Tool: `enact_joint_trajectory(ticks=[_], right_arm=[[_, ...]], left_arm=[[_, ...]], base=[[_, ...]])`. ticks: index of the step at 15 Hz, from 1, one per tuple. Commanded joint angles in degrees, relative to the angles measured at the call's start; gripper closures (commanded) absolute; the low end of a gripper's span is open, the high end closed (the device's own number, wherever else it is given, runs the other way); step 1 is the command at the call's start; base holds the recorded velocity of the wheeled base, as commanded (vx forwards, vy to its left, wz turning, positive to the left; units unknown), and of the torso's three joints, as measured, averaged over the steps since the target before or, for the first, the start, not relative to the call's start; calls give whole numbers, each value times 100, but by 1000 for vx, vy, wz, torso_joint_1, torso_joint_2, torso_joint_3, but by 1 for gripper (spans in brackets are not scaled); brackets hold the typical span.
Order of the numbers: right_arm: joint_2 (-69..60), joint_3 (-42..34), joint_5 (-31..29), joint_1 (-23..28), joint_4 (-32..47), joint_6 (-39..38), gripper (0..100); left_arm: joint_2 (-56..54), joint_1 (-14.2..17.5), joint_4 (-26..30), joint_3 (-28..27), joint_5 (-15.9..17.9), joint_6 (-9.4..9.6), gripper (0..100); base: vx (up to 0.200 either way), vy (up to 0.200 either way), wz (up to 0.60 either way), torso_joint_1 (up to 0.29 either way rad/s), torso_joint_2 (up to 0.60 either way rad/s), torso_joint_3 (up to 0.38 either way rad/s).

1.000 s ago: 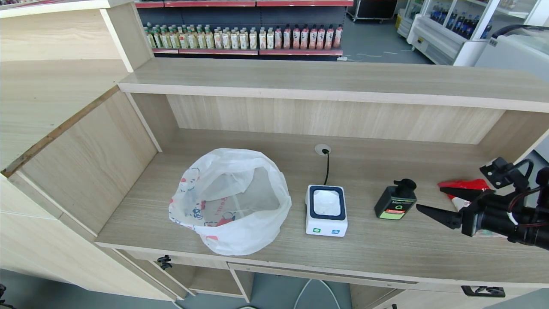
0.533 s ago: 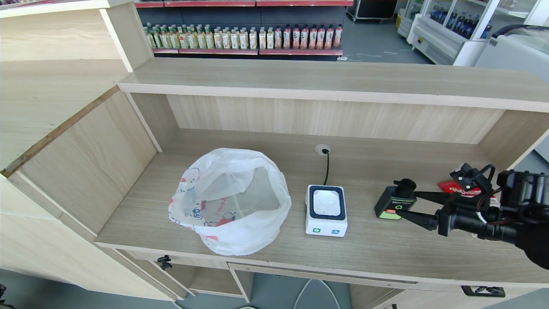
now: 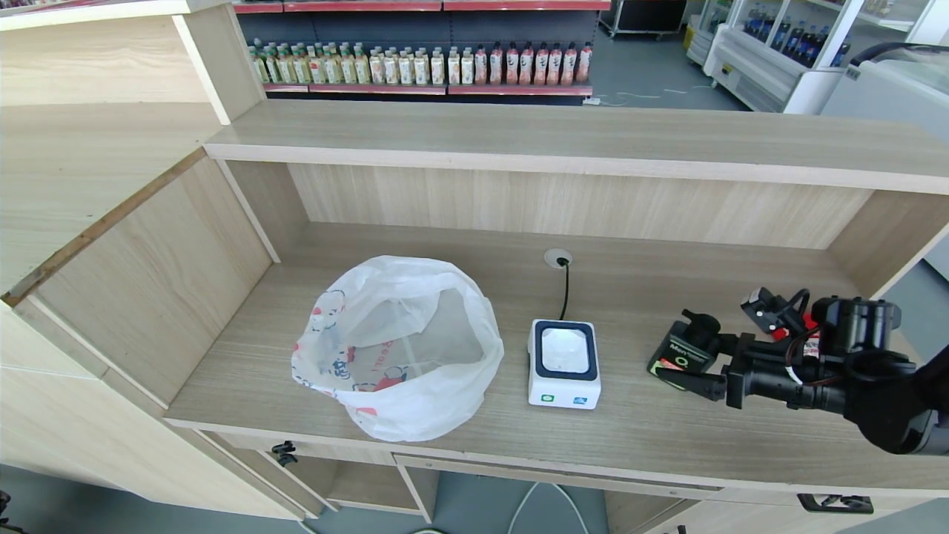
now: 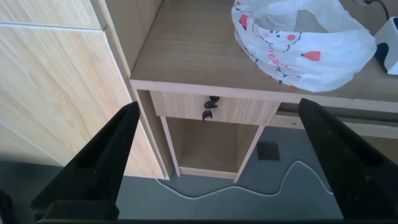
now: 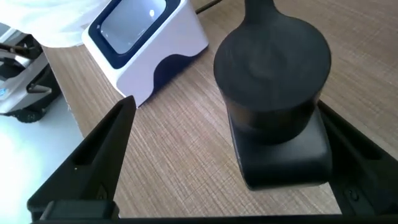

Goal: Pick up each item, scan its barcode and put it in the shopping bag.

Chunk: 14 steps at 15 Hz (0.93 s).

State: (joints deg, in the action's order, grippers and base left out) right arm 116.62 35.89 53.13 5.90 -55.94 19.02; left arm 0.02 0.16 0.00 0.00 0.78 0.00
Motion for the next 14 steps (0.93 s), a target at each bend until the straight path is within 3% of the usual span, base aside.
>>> enact_joint_trajectory(ticks=[1,7,9,11,14], right_arm=[[221,6,137,-28,-136,-12,100],[441,-21,145,-28,-426,58,100],[309,-21,145,16,-453,454,100],[-25,-29,145,25,-549,612,100],[-1563,867,137,-142,-725,1007,100]], left_arm=[[-2,2,0,0,1,0,0],[-2,2,9,0,1,0,0],[-2,2,0,0,1,0,0],[-2,2,0,0,1,-9,0],[-2,2,0,0,1,0,0]], base=[[0,0,0,0,0,0],[0,0,0,0,0,0],[0,0,0,0,0,0],[0,0,0,0,0,0],[0,0,0,0,0,0]])
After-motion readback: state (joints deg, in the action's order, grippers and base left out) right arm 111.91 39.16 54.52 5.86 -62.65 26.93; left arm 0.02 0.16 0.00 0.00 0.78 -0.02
